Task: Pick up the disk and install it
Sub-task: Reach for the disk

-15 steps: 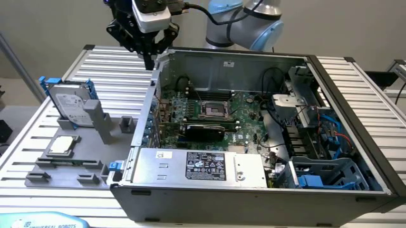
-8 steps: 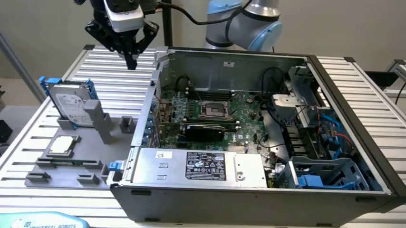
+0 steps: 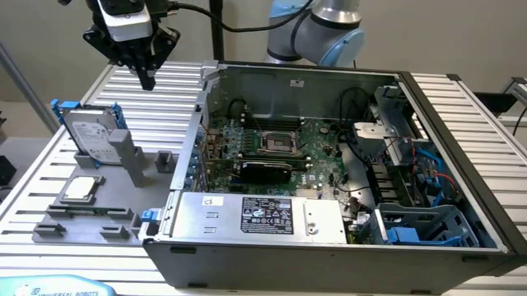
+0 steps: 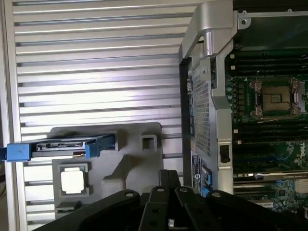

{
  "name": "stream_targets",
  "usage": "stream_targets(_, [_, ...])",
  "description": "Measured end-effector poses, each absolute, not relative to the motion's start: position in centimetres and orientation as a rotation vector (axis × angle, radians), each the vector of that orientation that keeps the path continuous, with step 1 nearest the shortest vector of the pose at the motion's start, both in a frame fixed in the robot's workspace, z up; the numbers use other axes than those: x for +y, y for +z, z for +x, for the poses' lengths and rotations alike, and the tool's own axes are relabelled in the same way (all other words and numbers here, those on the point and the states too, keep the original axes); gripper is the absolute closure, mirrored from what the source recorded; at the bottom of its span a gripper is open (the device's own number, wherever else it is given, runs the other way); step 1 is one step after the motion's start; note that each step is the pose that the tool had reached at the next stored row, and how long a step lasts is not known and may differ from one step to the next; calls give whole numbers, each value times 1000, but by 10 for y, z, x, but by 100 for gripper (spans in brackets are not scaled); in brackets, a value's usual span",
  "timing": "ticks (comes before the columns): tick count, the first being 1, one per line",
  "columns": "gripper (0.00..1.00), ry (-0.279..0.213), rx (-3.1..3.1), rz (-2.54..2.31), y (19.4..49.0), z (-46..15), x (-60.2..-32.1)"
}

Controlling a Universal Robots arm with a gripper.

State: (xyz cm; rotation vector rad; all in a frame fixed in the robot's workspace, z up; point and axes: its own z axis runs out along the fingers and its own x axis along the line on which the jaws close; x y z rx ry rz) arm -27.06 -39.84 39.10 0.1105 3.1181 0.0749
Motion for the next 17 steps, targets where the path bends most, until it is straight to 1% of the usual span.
stream_targets(17, [89, 75, 3118, 110, 382, -348, -396])
